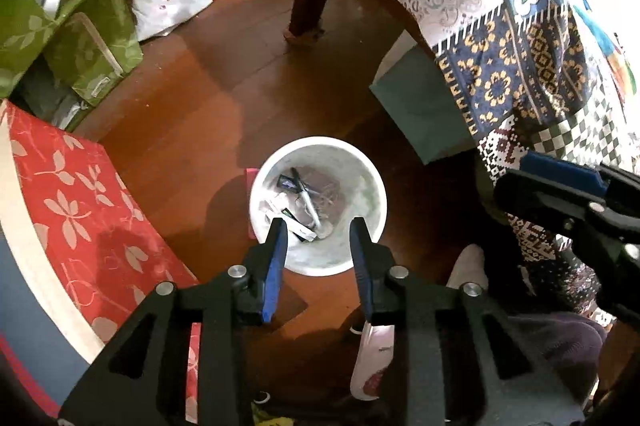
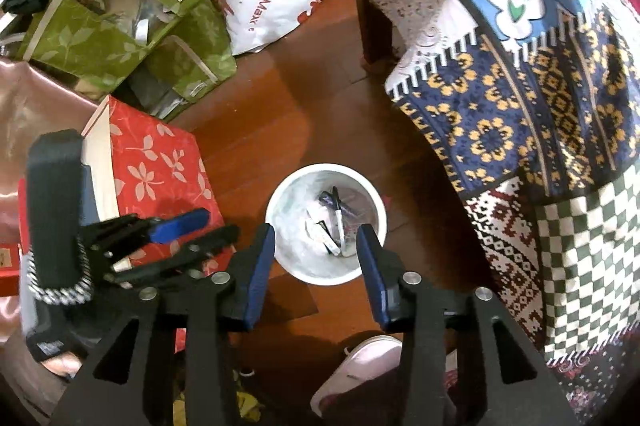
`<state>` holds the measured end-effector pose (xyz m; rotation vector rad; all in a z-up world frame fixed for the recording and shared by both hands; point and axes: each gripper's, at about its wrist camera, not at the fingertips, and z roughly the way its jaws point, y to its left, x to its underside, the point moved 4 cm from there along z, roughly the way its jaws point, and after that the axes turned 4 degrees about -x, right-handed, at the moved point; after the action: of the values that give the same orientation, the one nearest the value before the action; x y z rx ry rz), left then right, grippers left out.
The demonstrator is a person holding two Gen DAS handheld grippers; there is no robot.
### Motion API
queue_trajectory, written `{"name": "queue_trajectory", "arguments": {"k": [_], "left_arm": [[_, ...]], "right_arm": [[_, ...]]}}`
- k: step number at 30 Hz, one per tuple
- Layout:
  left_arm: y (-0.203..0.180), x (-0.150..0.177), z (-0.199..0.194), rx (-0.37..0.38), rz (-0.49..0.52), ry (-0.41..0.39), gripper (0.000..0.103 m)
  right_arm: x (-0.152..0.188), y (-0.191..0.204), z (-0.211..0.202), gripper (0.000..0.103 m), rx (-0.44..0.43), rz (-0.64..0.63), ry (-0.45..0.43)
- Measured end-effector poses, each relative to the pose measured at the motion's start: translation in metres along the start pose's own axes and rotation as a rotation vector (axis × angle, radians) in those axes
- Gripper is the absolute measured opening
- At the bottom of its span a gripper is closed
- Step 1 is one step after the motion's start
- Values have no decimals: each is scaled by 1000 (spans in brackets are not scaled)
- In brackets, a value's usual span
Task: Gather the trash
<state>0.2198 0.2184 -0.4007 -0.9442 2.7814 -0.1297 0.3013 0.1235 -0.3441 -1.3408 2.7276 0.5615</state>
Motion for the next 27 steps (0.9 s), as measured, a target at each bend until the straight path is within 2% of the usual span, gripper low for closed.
{"name": "queue_trajectory", "arguments": {"k": [6,12,17,27], "left_arm": [[-5,1,-43,-4,17,-84,30],[-22,6,-103,6,51,-204,30],[-45,18,-161,11,115,-330,30],[-98,62,-284,125,245,-592,30]], "right_arm": [[13,1,-31,39,27,-20,-60],[30,9,-87,39,57,-47,-183],[50,23,-149,39,95,-65,-335],[121,44,-287,39,230,-8,-706]]}}
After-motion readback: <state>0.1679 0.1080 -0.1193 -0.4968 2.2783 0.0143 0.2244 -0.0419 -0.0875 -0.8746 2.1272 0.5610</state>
